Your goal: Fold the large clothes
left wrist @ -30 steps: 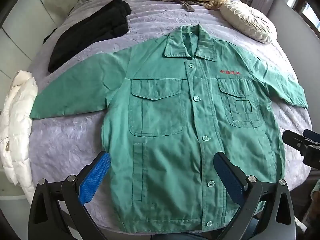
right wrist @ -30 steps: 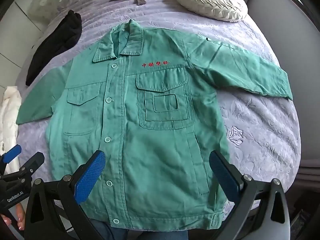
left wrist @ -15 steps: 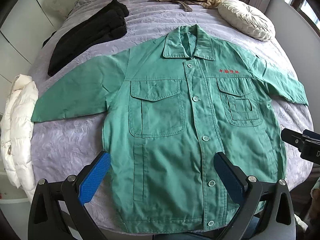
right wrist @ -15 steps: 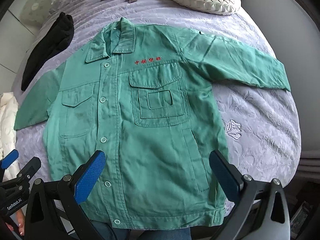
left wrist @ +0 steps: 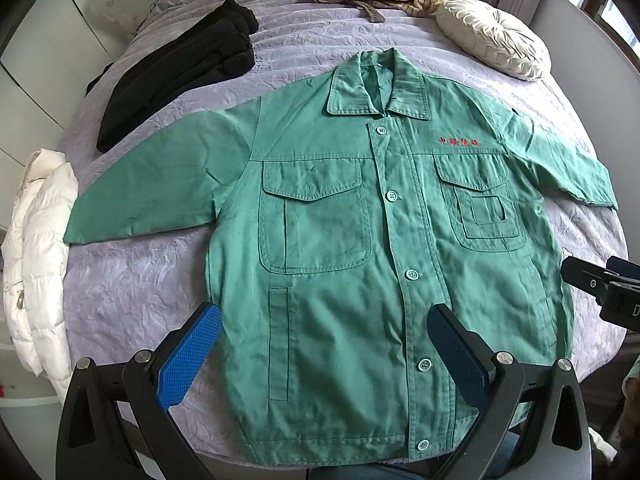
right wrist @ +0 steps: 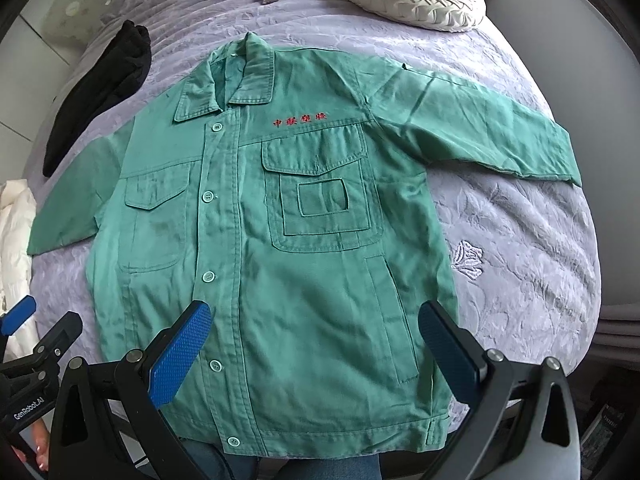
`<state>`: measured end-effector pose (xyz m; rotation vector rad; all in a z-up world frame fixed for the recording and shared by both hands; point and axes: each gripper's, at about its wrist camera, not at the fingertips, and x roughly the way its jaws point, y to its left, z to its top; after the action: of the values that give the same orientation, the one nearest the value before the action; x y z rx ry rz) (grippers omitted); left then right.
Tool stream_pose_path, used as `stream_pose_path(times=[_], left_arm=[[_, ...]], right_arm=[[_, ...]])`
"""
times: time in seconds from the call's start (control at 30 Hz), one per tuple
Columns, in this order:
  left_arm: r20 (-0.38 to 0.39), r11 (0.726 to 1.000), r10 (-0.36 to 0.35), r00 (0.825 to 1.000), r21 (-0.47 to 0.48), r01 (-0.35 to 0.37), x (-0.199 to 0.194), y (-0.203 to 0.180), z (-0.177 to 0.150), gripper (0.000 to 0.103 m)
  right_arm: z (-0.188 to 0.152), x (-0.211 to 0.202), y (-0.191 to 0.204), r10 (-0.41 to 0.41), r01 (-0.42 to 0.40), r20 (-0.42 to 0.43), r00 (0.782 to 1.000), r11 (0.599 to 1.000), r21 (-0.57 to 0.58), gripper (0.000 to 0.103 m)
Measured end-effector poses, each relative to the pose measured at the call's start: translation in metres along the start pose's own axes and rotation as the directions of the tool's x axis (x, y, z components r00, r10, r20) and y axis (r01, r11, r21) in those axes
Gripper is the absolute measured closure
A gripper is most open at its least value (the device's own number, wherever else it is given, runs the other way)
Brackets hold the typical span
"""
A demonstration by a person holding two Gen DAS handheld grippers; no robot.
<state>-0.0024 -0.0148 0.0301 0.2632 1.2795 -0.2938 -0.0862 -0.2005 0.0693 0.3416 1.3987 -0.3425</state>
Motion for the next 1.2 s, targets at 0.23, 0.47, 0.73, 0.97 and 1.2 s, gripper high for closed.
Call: stream_pose_path(times=[0.23, 0.47, 0.73, 0.97, 1.2], left_arm=[[0.002, 1.000, 0.001, 1.000, -0.001, -0.001, 0.0001, -0.0009, -0.0009, 0.000], [-0.002, 1.000, 0.002, 1.000, 0.000, -0.002, 0.0008, 0.0000, -0.0031, 0.000], [-0.002, 1.000, 0.002, 1.000, -0.001, -0.002, 0.0008, -0.0005, -0.0028, 0.000], [0.000, 1.000, 0.003, 1.000, 0.000, -0.003, 0.0011, -0.0009, -0.0037, 0.000], [0.006, 1.000, 0.014, 1.000, -0.007, -0.014, -0.0016, 0.0003, -0.0071, 0.000]], right_arm=[[-0.0012, 0.0008, 0.0012, -0.002, 0.002, -0.006, 1.000, 1.000, -0.002, 0.000], [-0.0025, 0.0018, 0.0023, 0.000, 0.000, -0.007, 1.000, 1.000, -0.006, 0.000], [-0.0029, 0.0018, 0.0029, 0.000, 0.000, -0.008, 1.000, 1.000, -0.006, 0.000], [-0.0033, 0.0012, 0.0018, -0.001, 0.001, -0.004, 1.000, 1.000, -0.005, 0.000], [-0.0049, -0.0004, 0.0026, 0.004, -0.004, 0.003, 1.000, 1.000, -0.010, 0.000]])
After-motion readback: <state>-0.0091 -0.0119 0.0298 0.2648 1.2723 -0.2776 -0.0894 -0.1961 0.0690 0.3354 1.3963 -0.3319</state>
